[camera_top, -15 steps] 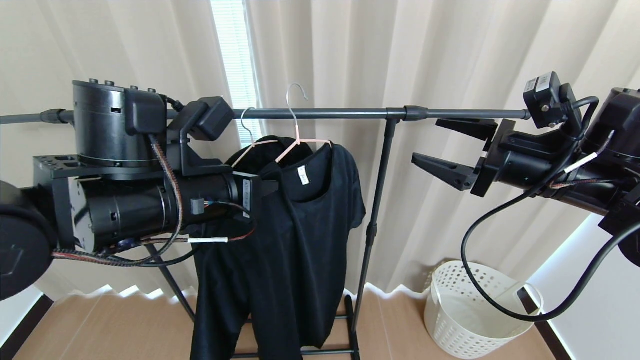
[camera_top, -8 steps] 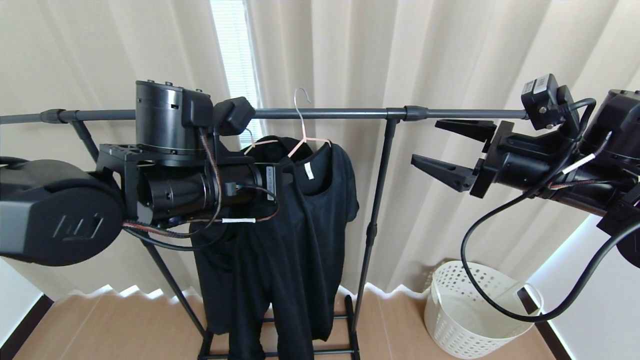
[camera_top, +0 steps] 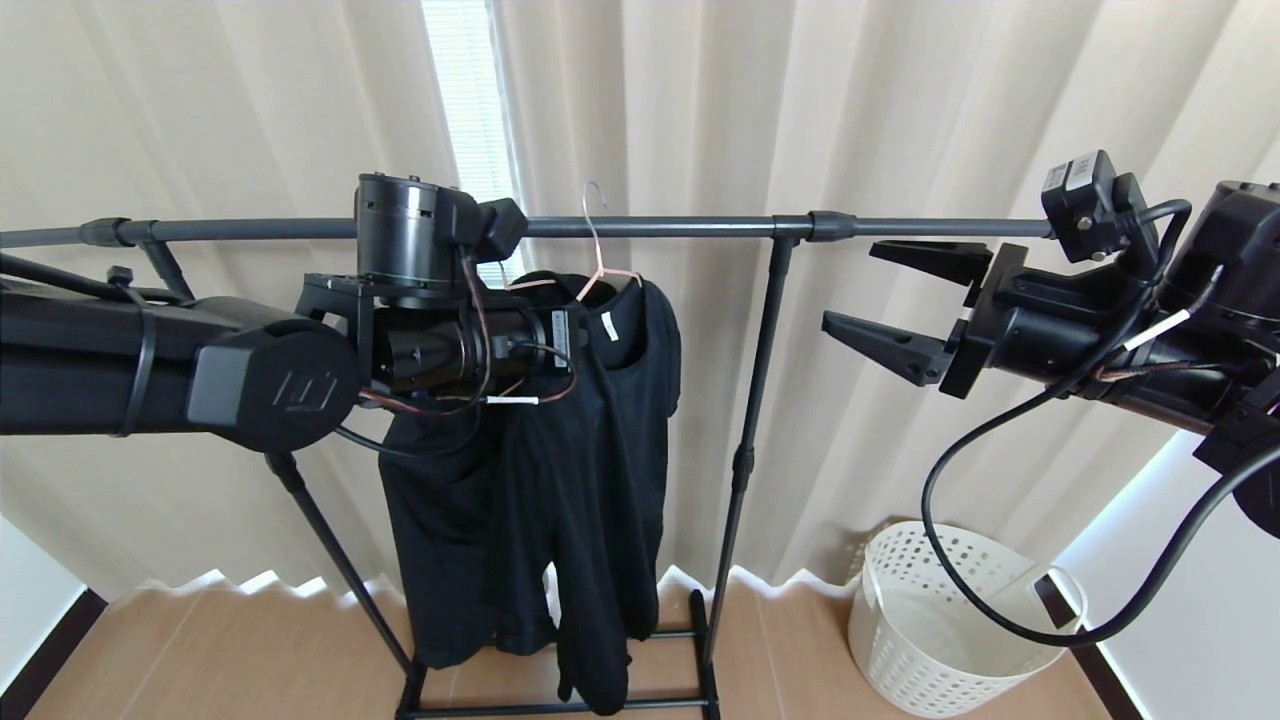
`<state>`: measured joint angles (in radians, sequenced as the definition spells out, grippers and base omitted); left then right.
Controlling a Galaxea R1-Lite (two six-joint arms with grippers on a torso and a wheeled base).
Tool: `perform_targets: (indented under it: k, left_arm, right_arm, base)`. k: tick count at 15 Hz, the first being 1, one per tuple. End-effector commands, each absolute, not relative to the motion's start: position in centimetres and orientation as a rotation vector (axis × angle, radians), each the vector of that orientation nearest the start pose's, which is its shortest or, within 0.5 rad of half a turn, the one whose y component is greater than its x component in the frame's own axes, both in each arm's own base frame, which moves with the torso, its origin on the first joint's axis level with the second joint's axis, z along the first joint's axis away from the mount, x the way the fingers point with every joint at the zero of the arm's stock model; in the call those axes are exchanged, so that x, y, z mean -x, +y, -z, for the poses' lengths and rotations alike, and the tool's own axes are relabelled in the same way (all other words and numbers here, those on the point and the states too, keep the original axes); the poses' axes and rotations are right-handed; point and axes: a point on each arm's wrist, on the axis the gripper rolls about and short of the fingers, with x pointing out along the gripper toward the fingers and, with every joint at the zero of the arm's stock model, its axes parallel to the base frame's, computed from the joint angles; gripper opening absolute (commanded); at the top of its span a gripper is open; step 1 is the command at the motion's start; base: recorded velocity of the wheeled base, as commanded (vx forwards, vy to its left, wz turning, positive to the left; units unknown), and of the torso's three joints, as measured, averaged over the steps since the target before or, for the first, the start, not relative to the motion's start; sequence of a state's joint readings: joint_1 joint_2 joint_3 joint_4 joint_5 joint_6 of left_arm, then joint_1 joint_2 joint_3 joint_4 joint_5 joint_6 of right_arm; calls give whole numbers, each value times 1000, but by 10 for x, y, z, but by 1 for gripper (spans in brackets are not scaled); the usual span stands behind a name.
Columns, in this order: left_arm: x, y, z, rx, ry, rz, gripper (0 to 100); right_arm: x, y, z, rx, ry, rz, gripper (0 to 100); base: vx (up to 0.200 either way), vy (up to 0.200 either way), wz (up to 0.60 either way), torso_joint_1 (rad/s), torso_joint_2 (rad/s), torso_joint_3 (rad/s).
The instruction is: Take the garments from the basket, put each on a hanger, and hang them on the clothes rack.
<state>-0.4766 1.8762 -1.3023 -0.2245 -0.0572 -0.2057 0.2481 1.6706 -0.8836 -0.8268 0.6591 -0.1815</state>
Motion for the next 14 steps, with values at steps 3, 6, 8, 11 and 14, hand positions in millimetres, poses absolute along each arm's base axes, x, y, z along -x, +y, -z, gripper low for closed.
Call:
perform_targets:
  k: [3, 6, 8, 11, 14]
  left_arm:
    - [-343, -177, -212, 123, 409, 487, 0]
    - [-347, -174, -207, 123, 420, 474, 0]
    - [-347, -174, -207, 121, 421, 474, 0]
    - [-348, -173, -206, 121, 424, 470, 0]
    - [-347, -173, -207, 120, 422, 471, 0]
  right_arm:
    - [-292, 88, -232, 179, -122, -902, 100]
    - [-291, 89, -231, 180, -122, -904, 100]
    - [-291, 89, -231, 180, -122, -904, 100]
    - [-292, 88, -231, 180, -120, -902, 100]
    - [-291, 89, -231, 180, -122, -904, 100]
  base:
    - [0, 0, 0, 0, 0, 0]
    - [0, 0, 0, 0, 0, 0]
    - [0, 0, 0, 0, 0, 0]
    - [0, 0, 0, 0, 0, 0]
    - [0, 0, 0, 0, 0, 0]
